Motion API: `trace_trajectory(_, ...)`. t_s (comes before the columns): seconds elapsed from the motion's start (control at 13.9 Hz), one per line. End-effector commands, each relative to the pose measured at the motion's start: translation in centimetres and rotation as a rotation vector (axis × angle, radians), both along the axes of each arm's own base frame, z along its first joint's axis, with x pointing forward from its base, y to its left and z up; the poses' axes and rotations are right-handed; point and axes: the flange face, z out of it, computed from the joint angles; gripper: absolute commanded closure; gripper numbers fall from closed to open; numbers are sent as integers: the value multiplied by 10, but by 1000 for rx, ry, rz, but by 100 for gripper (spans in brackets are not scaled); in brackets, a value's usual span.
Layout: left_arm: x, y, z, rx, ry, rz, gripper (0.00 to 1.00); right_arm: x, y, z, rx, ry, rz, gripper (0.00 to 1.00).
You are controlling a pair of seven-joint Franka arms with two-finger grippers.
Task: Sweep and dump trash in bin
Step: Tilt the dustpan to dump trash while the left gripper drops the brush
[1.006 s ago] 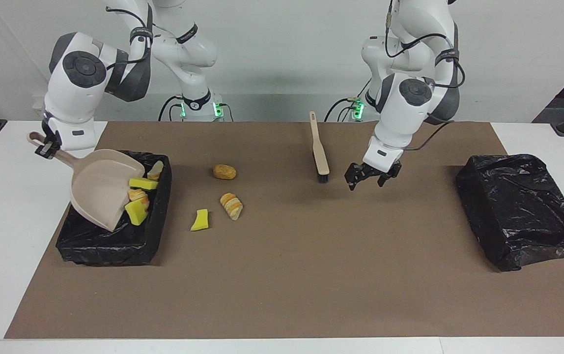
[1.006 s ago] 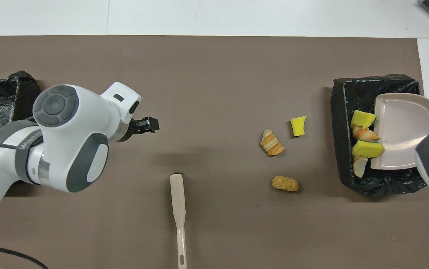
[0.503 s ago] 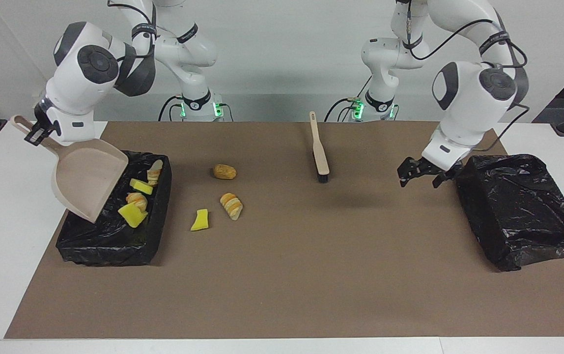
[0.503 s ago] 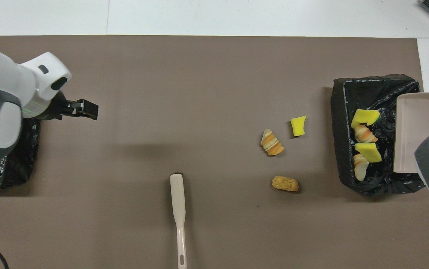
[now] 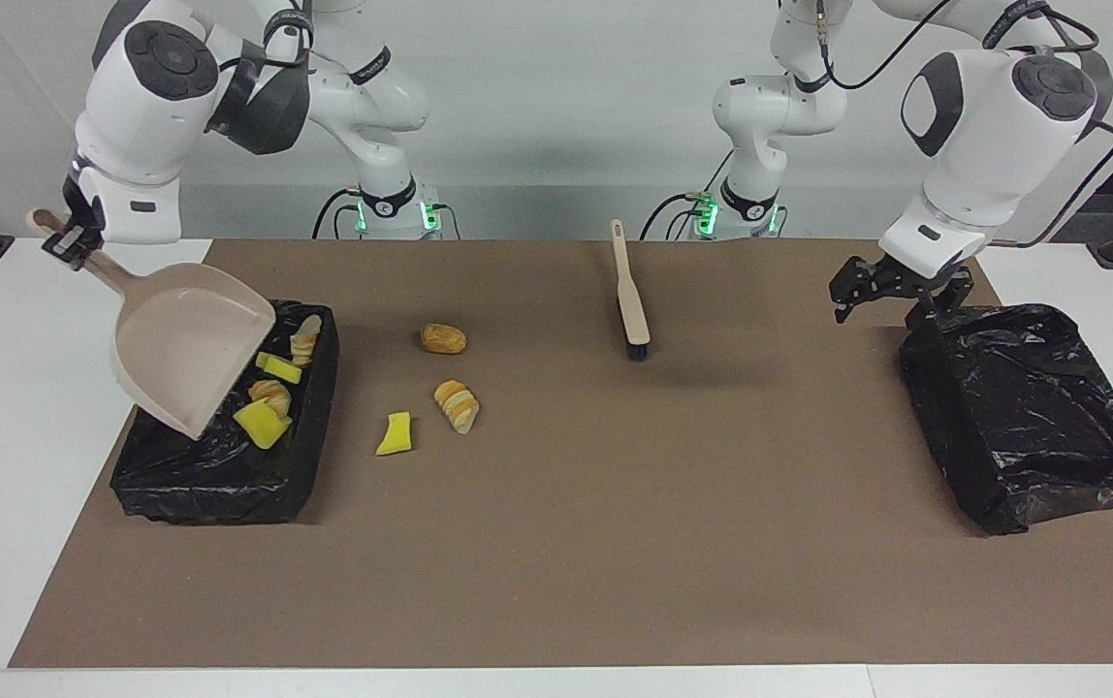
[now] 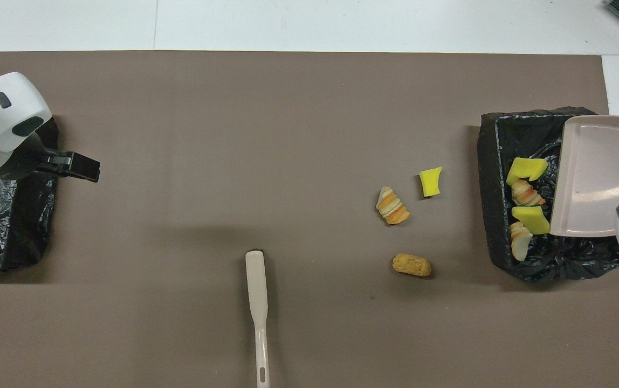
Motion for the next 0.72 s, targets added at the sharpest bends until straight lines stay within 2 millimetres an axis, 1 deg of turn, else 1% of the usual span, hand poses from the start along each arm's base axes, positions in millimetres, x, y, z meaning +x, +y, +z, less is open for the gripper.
trace_trajectory(0.0, 1, -3, 4, 22, -2, -22, 0, 14, 37, 2, 75, -73, -78, 100)
trace_trajectory(0.14, 1, -5, 4, 20, -5, -22, 0, 19, 55, -4, 180, -136, -170, 100)
trace_trajectory(0.29, 0, -7, 3, 19, 1, -26, 0, 21, 69, -7, 271, -244, -348, 100)
trace_trajectory(0.36, 1, -7, 4, 20, -5, -28, 0, 21, 83, -8, 296, -293, -424, 100)
trace_trajectory(0.5, 2, -7, 4, 18, -7, -26, 0, 30, 126, -11, 328, -375, -522, 100)
trace_trajectory(0.65, 1, -6, 2, 20, -2, -33, 0, 36, 157, -18, 384, -436, -669, 100)
